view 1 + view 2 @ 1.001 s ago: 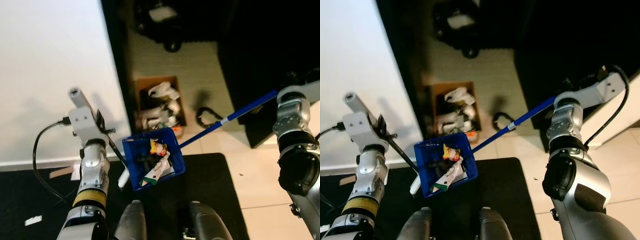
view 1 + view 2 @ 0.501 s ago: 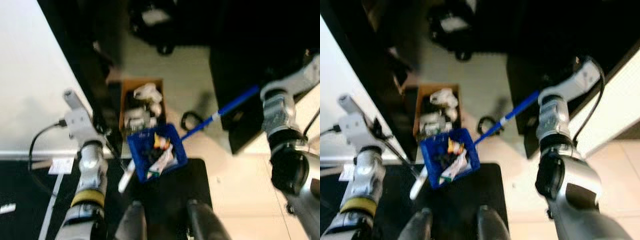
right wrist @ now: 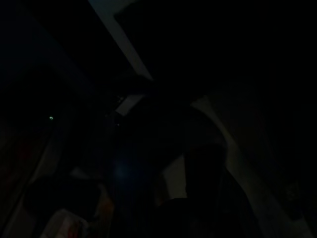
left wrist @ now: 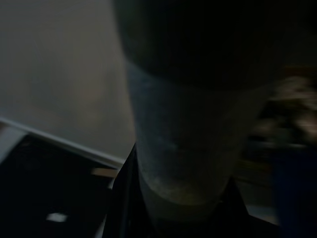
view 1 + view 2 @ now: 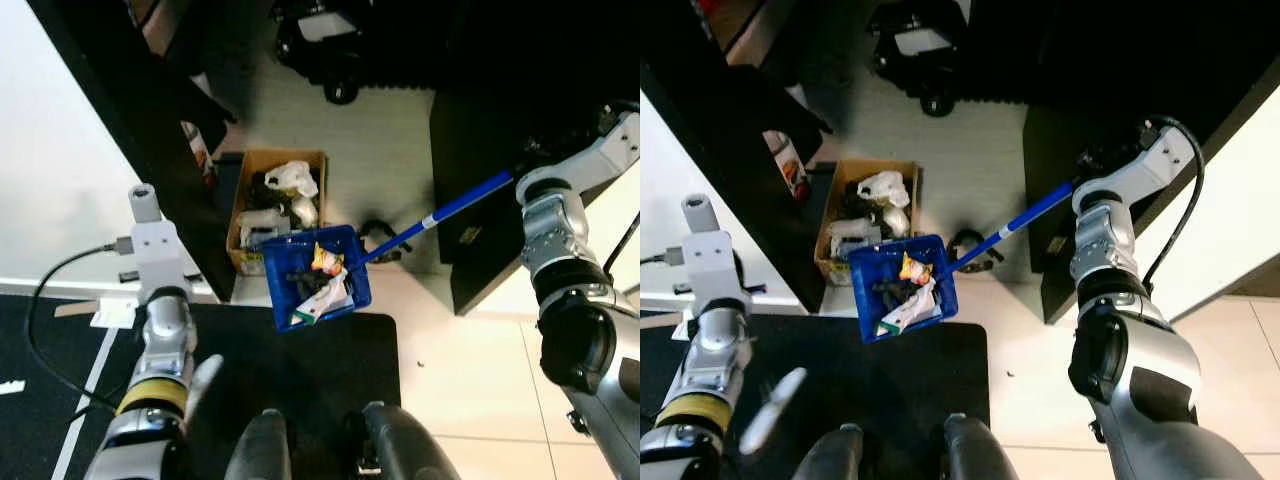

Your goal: Sweep floor

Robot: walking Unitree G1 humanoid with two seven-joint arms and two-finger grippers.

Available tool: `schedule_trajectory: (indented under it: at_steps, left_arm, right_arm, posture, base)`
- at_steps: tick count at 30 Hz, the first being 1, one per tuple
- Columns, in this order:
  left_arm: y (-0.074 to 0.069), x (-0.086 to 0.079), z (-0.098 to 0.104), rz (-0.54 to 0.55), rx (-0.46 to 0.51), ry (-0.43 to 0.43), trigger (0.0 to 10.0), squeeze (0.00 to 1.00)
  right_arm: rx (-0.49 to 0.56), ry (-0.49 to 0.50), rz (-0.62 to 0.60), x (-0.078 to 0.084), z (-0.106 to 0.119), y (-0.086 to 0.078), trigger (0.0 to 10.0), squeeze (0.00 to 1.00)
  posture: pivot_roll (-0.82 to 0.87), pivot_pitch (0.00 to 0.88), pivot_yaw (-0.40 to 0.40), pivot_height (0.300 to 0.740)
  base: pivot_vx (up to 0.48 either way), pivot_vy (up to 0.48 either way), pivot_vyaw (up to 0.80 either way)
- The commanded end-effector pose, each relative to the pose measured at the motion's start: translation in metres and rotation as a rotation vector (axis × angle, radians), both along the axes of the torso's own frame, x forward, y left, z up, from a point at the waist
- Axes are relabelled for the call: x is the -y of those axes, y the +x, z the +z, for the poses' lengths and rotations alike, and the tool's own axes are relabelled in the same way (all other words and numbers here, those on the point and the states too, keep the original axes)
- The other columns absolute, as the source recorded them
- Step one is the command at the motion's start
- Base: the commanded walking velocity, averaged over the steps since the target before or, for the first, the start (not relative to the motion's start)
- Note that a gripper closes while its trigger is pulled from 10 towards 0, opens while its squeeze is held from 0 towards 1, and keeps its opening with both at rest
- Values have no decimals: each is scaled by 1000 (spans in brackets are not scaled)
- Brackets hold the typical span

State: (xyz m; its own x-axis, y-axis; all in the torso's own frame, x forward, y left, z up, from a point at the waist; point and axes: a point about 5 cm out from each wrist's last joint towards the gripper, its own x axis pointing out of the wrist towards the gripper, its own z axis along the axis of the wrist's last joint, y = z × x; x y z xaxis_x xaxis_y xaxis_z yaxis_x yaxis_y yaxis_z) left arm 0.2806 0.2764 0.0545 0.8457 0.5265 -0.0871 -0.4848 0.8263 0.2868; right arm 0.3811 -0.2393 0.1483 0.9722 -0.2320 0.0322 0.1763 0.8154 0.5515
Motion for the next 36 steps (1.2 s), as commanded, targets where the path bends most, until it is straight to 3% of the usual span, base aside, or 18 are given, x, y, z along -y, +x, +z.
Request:
schedule_trajectory:
  at_steps: [1,5,10,22,34,36]
  left_arm:
    - [-1,-6,5,26,32,-7,10000,0]
    - [-1,-5,8,26,110,-108,10000,0]
    - [0,-1,9,3,121,-93,10000,0]
    - [-5,0,6,-8,104,-61,10000,0]
    - [-7,2,7,-18,123,-65,10000,0]
    - [-7,6,7,-50,130,-64,10000,0]
  right_arm:
    - [18,24,-17,3,2,0,10000,0]
    - [-5,-67,-7,-3,-6,-4,10000,0]
    - [-8,-119,-36,-6,-12,-8,10000,0]
    - [39,-119,-92,-9,-13,-12,10000,0]
    - [132,-96,-103,-4,13,-4,10000,0]
    - [183,-83,-122,0,28,0,10000,0]
  posture:
    - [46,55,-50,731]
    - [47,64,-48,731]
    - [49,70,-46,731]
    - [50,84,-47,731]
    - [50,86,-55,731]
    - [51,83,-56,731]
  base:
    - [0,0,0]
    - [0,0,0]
    - [0,0,0]
    - [0,0,0]
    - [0,0,0]
    - [0,0,0]
